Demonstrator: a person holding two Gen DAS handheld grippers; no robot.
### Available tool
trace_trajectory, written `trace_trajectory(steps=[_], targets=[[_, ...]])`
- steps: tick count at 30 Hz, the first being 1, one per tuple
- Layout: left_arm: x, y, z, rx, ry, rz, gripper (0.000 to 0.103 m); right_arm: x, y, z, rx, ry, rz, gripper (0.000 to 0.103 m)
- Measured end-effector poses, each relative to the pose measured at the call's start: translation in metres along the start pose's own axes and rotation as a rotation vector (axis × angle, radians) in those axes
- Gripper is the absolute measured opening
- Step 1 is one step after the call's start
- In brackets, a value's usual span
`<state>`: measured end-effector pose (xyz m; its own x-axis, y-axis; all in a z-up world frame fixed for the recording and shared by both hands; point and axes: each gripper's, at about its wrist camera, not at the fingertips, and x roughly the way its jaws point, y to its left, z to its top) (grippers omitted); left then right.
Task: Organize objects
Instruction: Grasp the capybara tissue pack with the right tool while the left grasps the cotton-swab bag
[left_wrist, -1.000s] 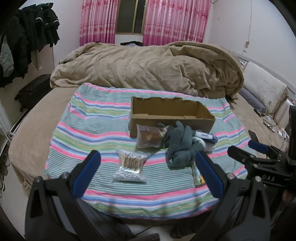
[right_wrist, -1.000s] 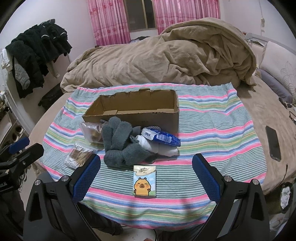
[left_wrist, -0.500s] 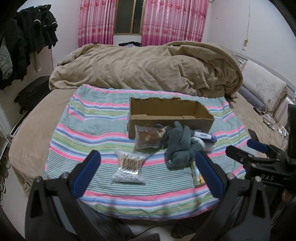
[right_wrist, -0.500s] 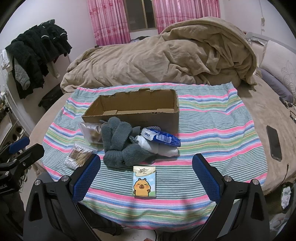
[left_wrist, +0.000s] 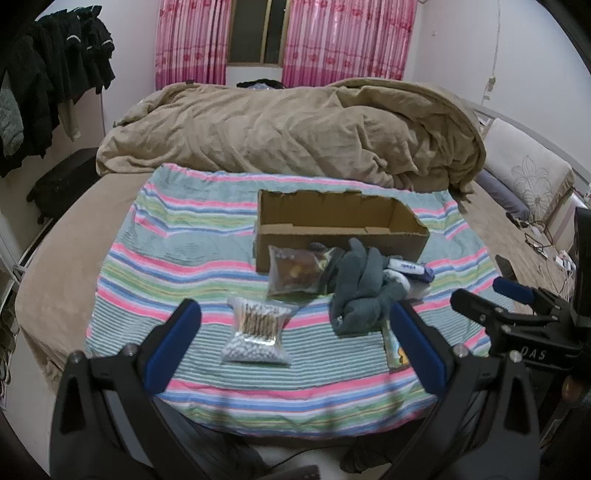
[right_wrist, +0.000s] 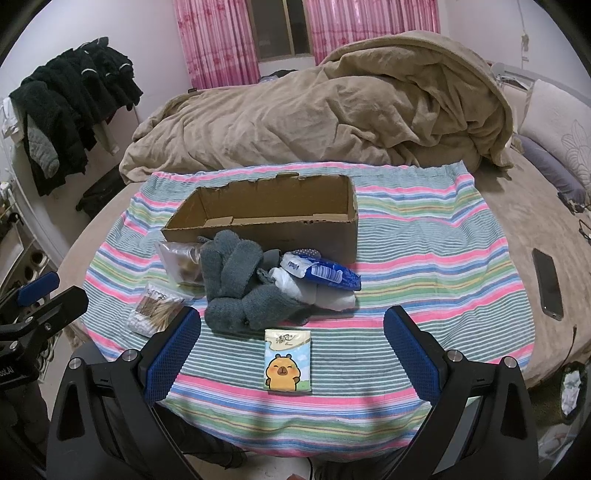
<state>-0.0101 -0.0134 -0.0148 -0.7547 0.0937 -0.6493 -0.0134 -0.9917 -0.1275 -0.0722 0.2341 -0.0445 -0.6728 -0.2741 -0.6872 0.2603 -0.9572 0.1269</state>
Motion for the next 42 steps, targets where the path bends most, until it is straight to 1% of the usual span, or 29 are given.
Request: trace_trajectory(steps=[4, 11, 15, 20, 22, 23, 24, 25, 26, 27, 28, 29, 30, 31, 32, 33, 34, 39, 42], targets=[[0.009, 0.003, -0.001, -0.008, 0.024, -0.002, 0.102, 0.007, -0.002, -0.001, 0.003, 0.018, -0.002, 0.101], [0.038, 0.007, -0.014, -0.009, 0.079, -0.003, 0.102, 0.028, -0.003, -0.009, 0.0, 0.062, -0.007, 0.101], [0.057, 0.011, -0.02, 0.0, 0.101, 0.013, 0.102, 0.049, -0.002, -0.018, -0.008, 0.106, 0.006, 0.101], [0.091, 0.015, -0.032, 0.024, 0.141, 0.032, 0.102, 0.079, -0.001, -0.03, -0.01, 0.172, 0.021, 0.101], [0.105, 0.02, -0.037, 0.03, 0.155, 0.044, 0.101, 0.09, -0.001, -0.036, -0.011, 0.199, 0.024, 0.1], [0.11, 0.021, -0.038, 0.03, 0.16, 0.051, 0.098, 0.095, -0.002, -0.039, -0.01, 0.212, 0.022, 0.1], [0.118, 0.025, -0.04, 0.028, 0.17, 0.058, 0.091, 0.102, -0.003, -0.043, -0.008, 0.233, 0.019, 0.097], [0.127, 0.028, -0.042, 0.022, 0.19, 0.057, 0.088, 0.105, -0.003, -0.045, -0.006, 0.244, 0.02, 0.094], [0.135, 0.03, -0.043, 0.015, 0.212, 0.053, 0.081, 0.109, -0.003, -0.047, -0.001, 0.256, 0.022, 0.092], [0.141, 0.032, -0.044, 0.012, 0.223, 0.047, 0.076, 0.112, -0.005, -0.049, 0.006, 0.268, 0.023, 0.089], [0.145, 0.032, -0.046, 0.013, 0.226, 0.047, 0.074, 0.114, -0.006, -0.051, 0.01, 0.276, 0.025, 0.086], [0.147, 0.032, -0.048, 0.02, 0.224, 0.05, 0.069, 0.115, -0.006, -0.051, 0.008, 0.281, 0.03, 0.084], [0.149, 0.032, -0.049, 0.027, 0.223, 0.056, 0.063, 0.115, -0.006, -0.052, 0.003, 0.278, 0.029, 0.079], [0.149, 0.033, -0.051, 0.03, 0.221, 0.058, 0.062, 0.114, -0.006, -0.052, -0.002, 0.273, 0.027, 0.071], [0.148, 0.033, -0.052, 0.03, 0.22, 0.055, 0.061, 0.113, -0.006, -0.053, -0.01, 0.271, 0.027, 0.066], [0.147, 0.033, -0.052, 0.031, 0.22, 0.051, 0.058, 0.112, -0.006, -0.053, -0.014, 0.273, 0.03, 0.055], [0.146, 0.034, -0.053, 0.033, 0.221, 0.043, 0.056, 0.112, -0.006, -0.053, -0.015, 0.274, 0.031, 0.048], [0.135, 0.035, -0.053, 0.018, 0.215, 0.022, 0.048, 0.104, -0.007, -0.053, -0.017, 0.262, 0.059, 0.048], [0.124, 0.033, -0.053, 0.016, 0.207, 0.02, 0.046, 0.097, -0.004, -0.051, -0.028, 0.248, 0.059, 0.048]])
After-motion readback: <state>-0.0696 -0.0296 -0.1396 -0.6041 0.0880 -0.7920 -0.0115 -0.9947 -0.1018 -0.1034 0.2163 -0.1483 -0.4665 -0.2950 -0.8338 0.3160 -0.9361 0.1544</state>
